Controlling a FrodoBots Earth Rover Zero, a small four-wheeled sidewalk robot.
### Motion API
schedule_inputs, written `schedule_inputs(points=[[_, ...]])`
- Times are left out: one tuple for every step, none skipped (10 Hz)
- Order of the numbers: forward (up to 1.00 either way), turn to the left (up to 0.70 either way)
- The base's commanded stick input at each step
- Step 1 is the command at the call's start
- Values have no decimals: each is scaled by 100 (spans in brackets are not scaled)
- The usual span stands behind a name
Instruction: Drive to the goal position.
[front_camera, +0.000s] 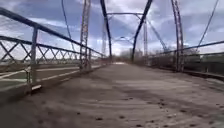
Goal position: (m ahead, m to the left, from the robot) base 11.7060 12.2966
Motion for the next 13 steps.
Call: schedule_inputs(points=[[100, 1], [100, 1], [100, 1], [100, 1], [100, 1], [100, 1], [100, 3], [100, 9], [100, 14], [100, 19], [100, 11], [100, 1], [100, 1]])
